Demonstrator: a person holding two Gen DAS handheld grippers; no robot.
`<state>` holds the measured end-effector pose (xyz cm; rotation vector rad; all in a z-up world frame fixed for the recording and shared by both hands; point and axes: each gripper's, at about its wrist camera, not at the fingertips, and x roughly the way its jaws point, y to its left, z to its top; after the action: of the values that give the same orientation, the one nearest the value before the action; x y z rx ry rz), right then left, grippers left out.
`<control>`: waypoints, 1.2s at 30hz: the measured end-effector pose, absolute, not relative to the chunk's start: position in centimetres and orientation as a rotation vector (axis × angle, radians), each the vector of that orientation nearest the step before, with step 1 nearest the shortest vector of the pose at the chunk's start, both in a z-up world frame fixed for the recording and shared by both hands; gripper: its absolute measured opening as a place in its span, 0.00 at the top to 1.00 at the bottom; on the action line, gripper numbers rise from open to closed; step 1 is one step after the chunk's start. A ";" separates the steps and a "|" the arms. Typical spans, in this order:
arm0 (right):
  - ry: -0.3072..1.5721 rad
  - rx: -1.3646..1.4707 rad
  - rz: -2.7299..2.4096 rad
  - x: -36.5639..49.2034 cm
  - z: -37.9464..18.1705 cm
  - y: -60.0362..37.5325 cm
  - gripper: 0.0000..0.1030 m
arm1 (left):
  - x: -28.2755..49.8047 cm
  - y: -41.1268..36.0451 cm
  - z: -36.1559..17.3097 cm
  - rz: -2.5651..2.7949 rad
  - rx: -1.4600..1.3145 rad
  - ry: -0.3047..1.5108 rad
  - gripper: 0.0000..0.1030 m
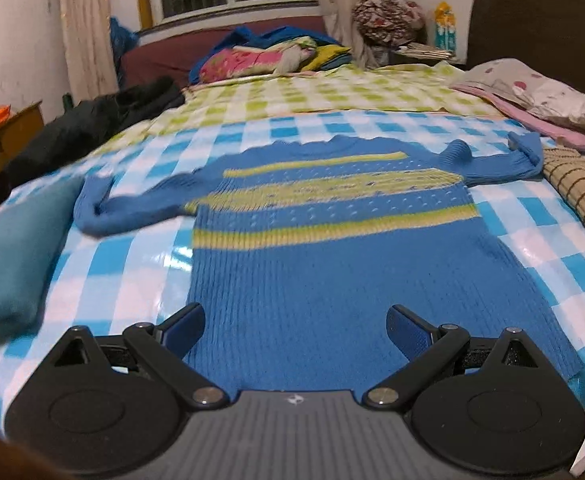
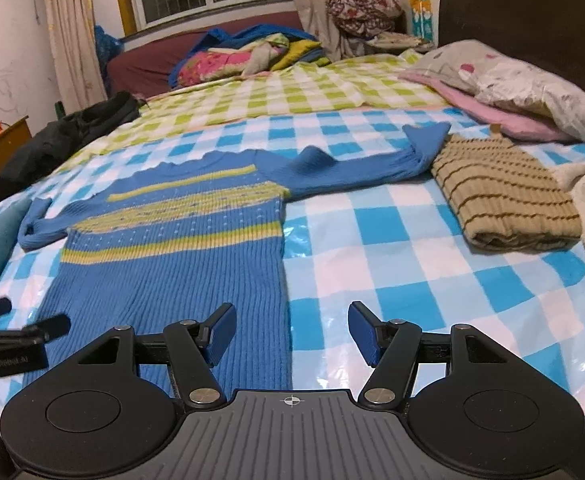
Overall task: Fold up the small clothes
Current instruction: 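Move the right gripper toward the sweater sleeve beside the beige cloth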
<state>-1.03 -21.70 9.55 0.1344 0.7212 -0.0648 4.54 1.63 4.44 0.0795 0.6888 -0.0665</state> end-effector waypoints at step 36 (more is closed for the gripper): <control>0.688 0.162 -0.136 11.1 6.5 -29.0 0.36 | 16.3 -8.1 3.5 -0.223 0.129 0.705 0.00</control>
<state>11.09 -29.01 6.50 0.1624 0.6883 -0.1357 16.32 -8.09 3.50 0.1293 0.7045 -0.2228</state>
